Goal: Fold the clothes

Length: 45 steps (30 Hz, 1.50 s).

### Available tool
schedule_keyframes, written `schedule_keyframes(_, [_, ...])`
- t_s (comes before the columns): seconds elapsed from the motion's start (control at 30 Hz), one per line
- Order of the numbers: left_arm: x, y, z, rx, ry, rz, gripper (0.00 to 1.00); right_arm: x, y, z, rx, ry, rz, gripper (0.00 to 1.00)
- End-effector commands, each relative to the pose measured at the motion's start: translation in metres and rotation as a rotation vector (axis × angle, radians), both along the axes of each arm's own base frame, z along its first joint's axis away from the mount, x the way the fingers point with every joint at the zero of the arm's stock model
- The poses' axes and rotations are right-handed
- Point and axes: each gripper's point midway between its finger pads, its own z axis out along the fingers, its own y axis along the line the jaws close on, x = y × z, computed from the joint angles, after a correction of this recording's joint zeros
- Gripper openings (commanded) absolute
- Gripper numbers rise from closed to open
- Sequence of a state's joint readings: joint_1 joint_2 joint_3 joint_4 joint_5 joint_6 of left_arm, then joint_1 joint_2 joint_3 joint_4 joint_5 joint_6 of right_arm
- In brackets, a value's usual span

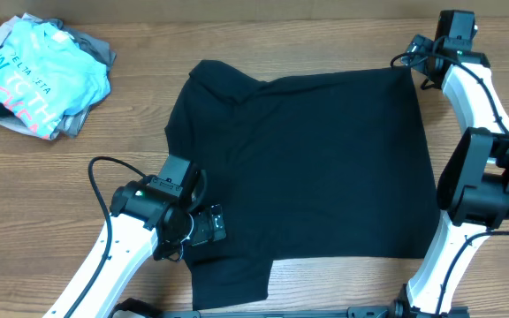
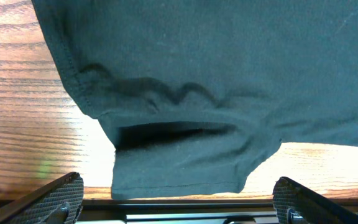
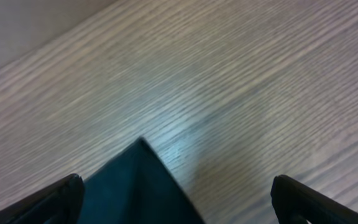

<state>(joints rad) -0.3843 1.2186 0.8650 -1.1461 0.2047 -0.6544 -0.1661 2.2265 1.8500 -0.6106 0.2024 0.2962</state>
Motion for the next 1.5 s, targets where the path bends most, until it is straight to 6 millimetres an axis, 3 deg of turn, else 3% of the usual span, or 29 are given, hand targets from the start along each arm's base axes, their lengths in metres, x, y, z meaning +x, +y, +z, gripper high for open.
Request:
schedule_keyframes(0.0, [0.011, -0.001, 0.005, -0.002, -0.037, 0.002, 1.0, 0.02, 0.029, 0.051, 0.086, -0.096, 0.082, 1.0])
schedule_keyframes(0.1, [0.023, -0.003, 0.007, -0.014, -0.087, 0.017, 1.0, 0.022, 0.074, 0.079, 0.237, -0.107, 0.22, 1.0])
schedule_keyframes(0.13, [0.034, -0.002, 0.013, -0.025, -0.122, 0.037, 1.0, 0.019, 0.106, 0.097, 0.346, -0.117, 0.316, 1.0])
schedule_keyframes(0.2, [0.048, 0.003, 0.024, -0.032, -0.163, 0.069, 1.0, 0.014, 0.133, 0.112, 0.443, -0.122, 0.402, 1.0])
schedule_keyframes(0.3, [0.077, 0.012, 0.049, -0.065, -0.271, 0.077, 1.0, 0.006, 0.159, 0.125, 0.543, -0.12, 0.485, 1.0])
schedule_keyframes(0.37, [0.1, 0.008, 0.07, -0.132, -0.362, 0.042, 0.98, 0.003, 0.165, 0.128, 0.577, -0.115, 0.499, 1.0])
schedule_keyframes(0.53, [0.153, -0.012, 0.106, -0.209, -0.446, -0.041, 0.98, -0.006, 0.151, 0.121, 0.642, -0.064, 0.391, 1.0])
schedule_keyframes(0.77, [0.233, -0.054, 0.102, -0.196, -0.354, -0.085, 1.0, -0.023, 0.117, 0.107, 0.649, 0.009, 0.296, 1.0])
schedule_keyframes(0.83, [0.257, -0.066, 0.095, -0.206, -0.33, -0.054, 1.0, -0.027, 0.101, 0.103, 0.632, 0.024, 0.254, 1.0])
schedule_keyframes(0.87, [0.28, -0.078, 0.081, -0.225, -0.305, -0.018, 1.0, -0.032, 0.086, 0.1, 0.627, 0.037, 0.215, 1.0])
schedule_keyframes(1.03, [0.322, -0.101, 0.037, -0.285, -0.226, 0.055, 1.0, -0.052, 0.047, 0.084, 0.555, 0.111, 0.086, 1.0])
schedule_keyframes(1.07, [0.332, -0.112, 0.017, -0.332, -0.186, 0.068, 1.0, -0.057, 0.037, 0.08, 0.522, 0.135, 0.051, 1.0])
schedule_keyframes(1.27, [0.334, -0.117, -0.033, -0.337, -0.078, 0.125, 0.97, -0.06, 0.03, 0.078, 0.498, 0.147, 0.029, 1.0])
schedule_keyframes(1.47, [0.342, -0.102, -0.045, -0.247, -0.106, 0.155, 0.98, -0.059, 0.03, 0.076, 0.497, 0.144, 0.03, 1.0])
